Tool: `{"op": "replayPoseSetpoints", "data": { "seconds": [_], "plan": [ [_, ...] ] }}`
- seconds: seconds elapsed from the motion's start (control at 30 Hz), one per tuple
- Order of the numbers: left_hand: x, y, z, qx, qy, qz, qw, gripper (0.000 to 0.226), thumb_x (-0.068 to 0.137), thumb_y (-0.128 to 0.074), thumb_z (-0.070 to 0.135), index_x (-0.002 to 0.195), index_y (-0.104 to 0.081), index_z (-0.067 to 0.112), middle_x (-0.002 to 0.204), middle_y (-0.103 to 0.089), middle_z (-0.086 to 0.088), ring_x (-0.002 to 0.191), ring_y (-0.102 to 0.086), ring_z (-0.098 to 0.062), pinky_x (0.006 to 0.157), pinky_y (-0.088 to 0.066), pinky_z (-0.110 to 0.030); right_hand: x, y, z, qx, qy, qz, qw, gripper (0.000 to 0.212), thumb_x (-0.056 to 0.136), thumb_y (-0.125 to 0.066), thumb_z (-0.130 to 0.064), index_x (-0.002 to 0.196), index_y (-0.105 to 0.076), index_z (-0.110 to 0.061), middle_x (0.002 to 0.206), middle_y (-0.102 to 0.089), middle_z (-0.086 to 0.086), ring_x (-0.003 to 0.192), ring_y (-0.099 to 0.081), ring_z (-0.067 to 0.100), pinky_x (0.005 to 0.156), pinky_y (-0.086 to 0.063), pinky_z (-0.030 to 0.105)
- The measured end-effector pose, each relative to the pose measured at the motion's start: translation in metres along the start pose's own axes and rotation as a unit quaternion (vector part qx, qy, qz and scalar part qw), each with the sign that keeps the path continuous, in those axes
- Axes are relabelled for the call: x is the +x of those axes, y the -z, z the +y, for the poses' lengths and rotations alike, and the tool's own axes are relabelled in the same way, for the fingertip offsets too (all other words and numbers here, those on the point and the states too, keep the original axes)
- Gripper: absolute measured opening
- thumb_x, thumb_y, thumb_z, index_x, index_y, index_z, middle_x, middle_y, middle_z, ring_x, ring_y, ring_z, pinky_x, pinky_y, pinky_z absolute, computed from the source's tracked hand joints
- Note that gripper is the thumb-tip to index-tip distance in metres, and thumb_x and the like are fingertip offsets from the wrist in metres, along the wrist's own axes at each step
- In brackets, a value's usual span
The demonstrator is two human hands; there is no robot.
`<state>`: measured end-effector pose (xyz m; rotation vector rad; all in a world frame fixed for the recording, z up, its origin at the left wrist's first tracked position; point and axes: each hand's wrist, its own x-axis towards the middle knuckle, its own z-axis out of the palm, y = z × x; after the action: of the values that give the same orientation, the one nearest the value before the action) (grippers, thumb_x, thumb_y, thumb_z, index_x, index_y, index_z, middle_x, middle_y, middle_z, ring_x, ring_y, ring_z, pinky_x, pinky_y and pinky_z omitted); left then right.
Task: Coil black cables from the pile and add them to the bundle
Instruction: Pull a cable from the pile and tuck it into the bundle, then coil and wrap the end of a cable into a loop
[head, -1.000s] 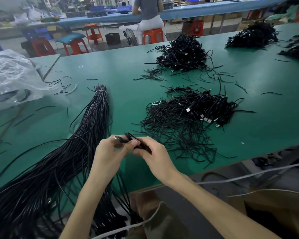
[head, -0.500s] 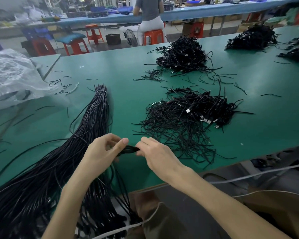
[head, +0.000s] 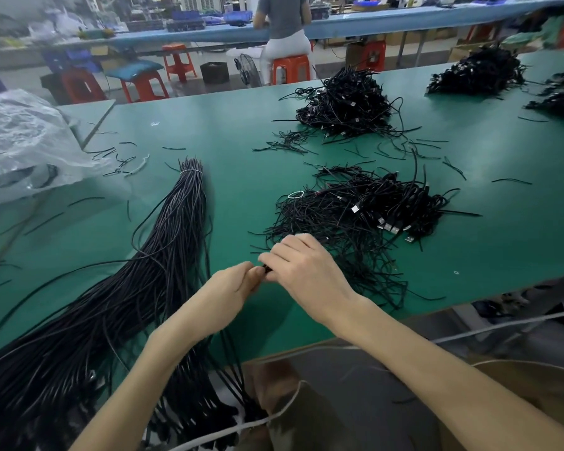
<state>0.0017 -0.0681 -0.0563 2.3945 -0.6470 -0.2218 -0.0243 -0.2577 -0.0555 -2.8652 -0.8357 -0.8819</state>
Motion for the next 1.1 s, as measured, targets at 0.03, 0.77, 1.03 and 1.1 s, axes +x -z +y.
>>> {"op": "replayPoseSetpoints", "data": {
  "seconds": [0.03, 0.77, 1.03, 1.1],
  "plan": [
    [0.002, -0.003, -0.002, -0.003, 0.011, 0.031, 0.999, 0.043, 0.108, -0.033, 0.043, 0.075, -0.044, 0.017, 0.066, -0.047, 0.006, 0.057, -0.038, -0.012, 0.057, -0.032, -0.028, 0.000, -0.003, 0.002, -0.009, -0.013, -0.006, 1.000, 0.035, 0.094, -0.064, -0.033, 0.122, -0.068, -0.013, 0.112, -0.069, 0.001, 0.111, -0.063, 0.023, 0.106, -0.045, 0.039],
    [0.009, -0.026, -0.008, -0.256, 0.098, 0.197, 0.941, 0.047, 0.112, -0.032, 0.037, 0.073, -0.043, 0.015, 0.056, -0.032, 0.011, 0.049, -0.025, -0.008, 0.049, -0.022, -0.025, -0.007, -0.022, 0.080, 0.094, -0.389, -0.061, 0.914, 0.007, 0.096, -0.070, -0.026, 0.095, -0.068, -0.020, 0.100, -0.068, -0.001, 0.122, -0.051, 0.030, 0.097, -0.024, 0.041],
    [0.009, -0.026, -0.007, -0.274, 0.098, 0.193, 0.937, 0.046, 0.112, -0.032, 0.037, 0.073, -0.041, 0.014, 0.057, -0.029, 0.010, 0.048, -0.023, -0.008, 0.045, -0.021, -0.019, -0.007, -0.019, 0.081, 0.074, -0.365, -0.070, 0.925, 0.010, 0.101, -0.065, -0.019, 0.106, -0.073, -0.019, 0.103, -0.070, 0.001, 0.117, -0.051, 0.027, 0.095, -0.020, 0.037],
    [0.009, -0.025, -0.006, -0.282, 0.098, 0.193, 0.935, 0.046, 0.113, -0.032, 0.036, 0.072, -0.040, 0.015, 0.055, -0.028, 0.011, 0.047, -0.022, -0.007, 0.043, -0.020, -0.018, -0.005, -0.016, 0.080, 0.052, -0.343, -0.094, 0.933, 0.013, 0.101, -0.063, -0.015, 0.105, -0.074, -0.021, 0.102, -0.069, 0.001, 0.114, -0.050, 0.026, 0.095, -0.020, 0.038]
  ]
}}
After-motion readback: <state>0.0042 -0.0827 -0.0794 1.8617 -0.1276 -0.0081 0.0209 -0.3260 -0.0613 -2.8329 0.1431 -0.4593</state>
